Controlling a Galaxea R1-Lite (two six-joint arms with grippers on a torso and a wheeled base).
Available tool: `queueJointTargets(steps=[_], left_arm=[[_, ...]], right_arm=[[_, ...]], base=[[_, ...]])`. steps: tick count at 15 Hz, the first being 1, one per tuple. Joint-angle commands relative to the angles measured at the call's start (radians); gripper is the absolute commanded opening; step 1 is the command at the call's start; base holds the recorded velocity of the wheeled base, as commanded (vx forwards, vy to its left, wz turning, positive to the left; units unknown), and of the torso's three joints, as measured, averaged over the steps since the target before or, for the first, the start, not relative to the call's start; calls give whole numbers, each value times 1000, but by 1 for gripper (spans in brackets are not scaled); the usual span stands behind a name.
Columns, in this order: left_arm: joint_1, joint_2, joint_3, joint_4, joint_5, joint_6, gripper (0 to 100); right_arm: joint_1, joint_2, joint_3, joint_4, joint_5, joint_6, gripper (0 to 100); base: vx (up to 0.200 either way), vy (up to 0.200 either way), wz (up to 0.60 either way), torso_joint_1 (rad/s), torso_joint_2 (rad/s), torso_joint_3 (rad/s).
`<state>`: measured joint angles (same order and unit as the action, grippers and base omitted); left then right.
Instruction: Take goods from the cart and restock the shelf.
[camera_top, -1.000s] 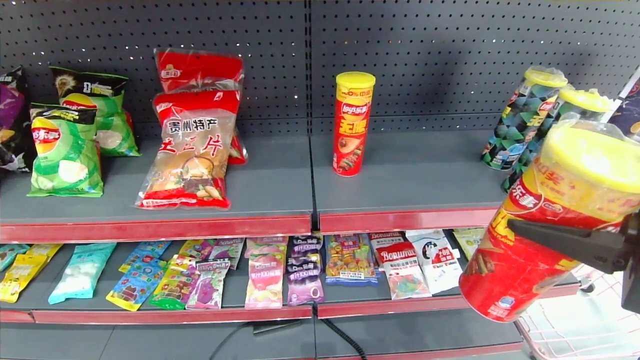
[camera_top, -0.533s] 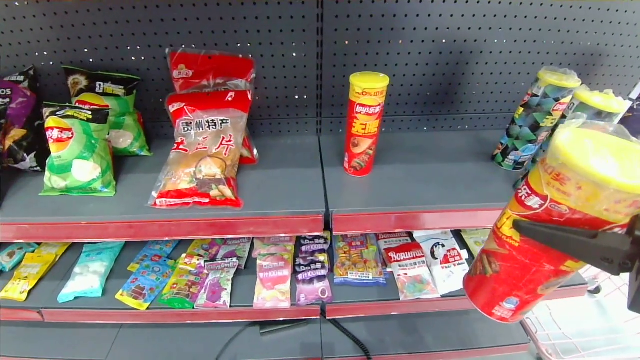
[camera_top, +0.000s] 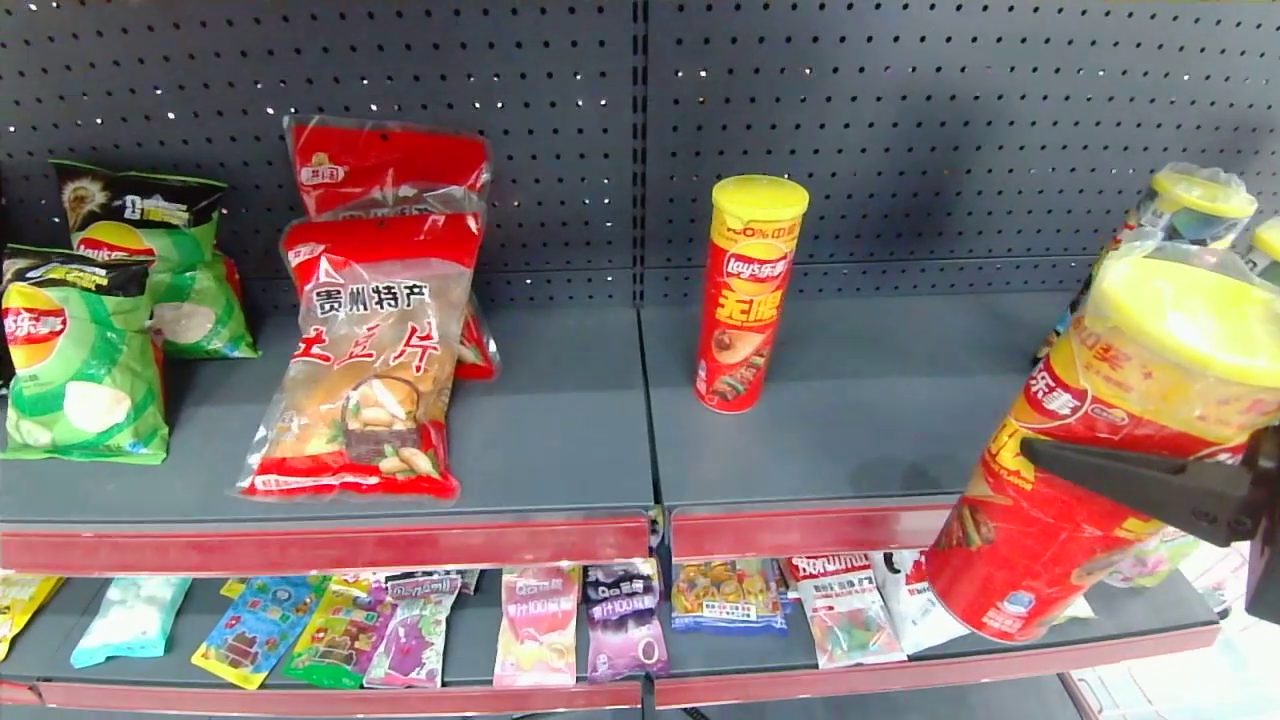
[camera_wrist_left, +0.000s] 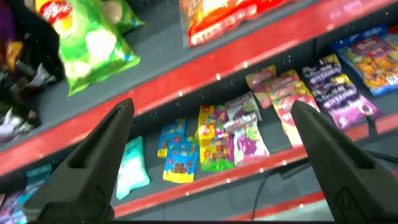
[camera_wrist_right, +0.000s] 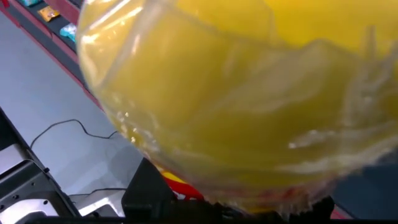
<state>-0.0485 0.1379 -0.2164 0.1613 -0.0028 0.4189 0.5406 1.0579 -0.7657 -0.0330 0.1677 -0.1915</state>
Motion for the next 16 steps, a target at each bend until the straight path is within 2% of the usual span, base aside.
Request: queueJointTargets(steps=[1,4,10,11,14,16], left_arm=[[1,0,0,0,1,1,100],[1,0,0,0,3,3,100],[-1,0,0,0,1,3,100],[1,0,3,0,4,12,100],[2,43,-3,-2,10,133,100],[-5,140,-49,-5,-25,136,100]], right_arm=[[1,2,0,1,1,0,0],[1,2,-1,1,1,0,0],[1,4,-4,1,1,0,0],[1,8,-4,1,1,0,0],[2,17,-20,-1,1,-2,0],[1,17,-23,-1,1,-2,0]], base=[[0,0,0,0,0,0],[200,0,0,-7,2,4],[0,0,0,0,0,0],[0,0,0,0,0,0],[0,0,0,0,0,0],[0,0,0,0,0,0]])
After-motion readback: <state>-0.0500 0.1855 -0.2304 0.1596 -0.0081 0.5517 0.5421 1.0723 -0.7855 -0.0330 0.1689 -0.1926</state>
